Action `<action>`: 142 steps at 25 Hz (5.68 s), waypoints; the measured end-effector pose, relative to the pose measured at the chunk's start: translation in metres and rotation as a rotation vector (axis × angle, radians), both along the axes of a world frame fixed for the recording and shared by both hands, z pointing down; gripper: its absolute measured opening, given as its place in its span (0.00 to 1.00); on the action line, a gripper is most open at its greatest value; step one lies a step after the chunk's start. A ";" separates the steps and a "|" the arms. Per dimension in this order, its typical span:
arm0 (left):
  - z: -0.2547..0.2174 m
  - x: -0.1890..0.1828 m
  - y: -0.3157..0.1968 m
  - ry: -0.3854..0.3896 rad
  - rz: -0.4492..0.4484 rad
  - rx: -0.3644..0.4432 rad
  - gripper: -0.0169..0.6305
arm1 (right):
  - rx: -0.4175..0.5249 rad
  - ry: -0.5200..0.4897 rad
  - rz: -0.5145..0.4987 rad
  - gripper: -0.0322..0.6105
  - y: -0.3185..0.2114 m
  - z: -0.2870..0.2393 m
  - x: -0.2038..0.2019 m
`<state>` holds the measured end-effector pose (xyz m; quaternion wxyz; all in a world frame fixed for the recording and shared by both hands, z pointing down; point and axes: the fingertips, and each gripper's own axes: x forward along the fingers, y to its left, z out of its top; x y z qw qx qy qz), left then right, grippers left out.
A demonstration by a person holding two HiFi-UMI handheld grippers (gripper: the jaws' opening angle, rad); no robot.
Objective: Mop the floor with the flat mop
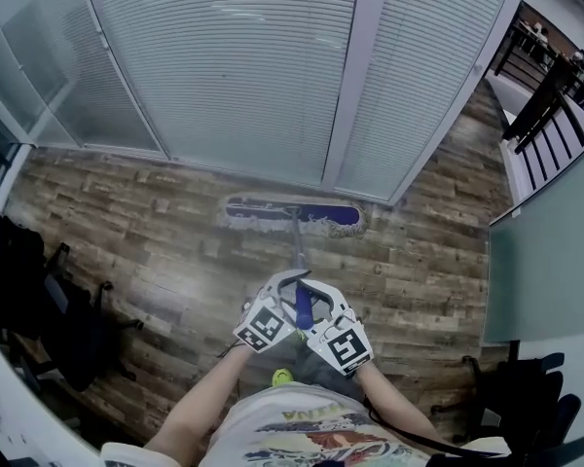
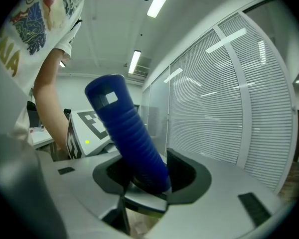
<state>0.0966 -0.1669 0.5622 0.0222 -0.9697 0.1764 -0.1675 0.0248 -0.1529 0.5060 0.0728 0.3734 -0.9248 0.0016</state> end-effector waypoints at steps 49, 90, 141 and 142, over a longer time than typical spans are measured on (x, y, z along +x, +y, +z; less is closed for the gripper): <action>0.011 -0.011 0.358 0.012 -0.206 -0.068 0.30 | 0.031 0.083 -0.232 0.33 0.372 0.010 -0.005; 0.015 -0.087 0.255 0.012 -0.318 -0.055 0.30 | 0.052 0.090 -0.379 0.34 0.277 0.014 -0.077; 0.031 -0.143 0.094 0.000 -0.368 -0.124 0.32 | -0.046 -0.011 -0.411 0.37 0.116 0.025 -0.129; 0.031 -0.145 0.113 -0.004 -0.364 -0.119 0.32 | -0.047 -0.011 -0.411 0.37 0.135 0.026 -0.131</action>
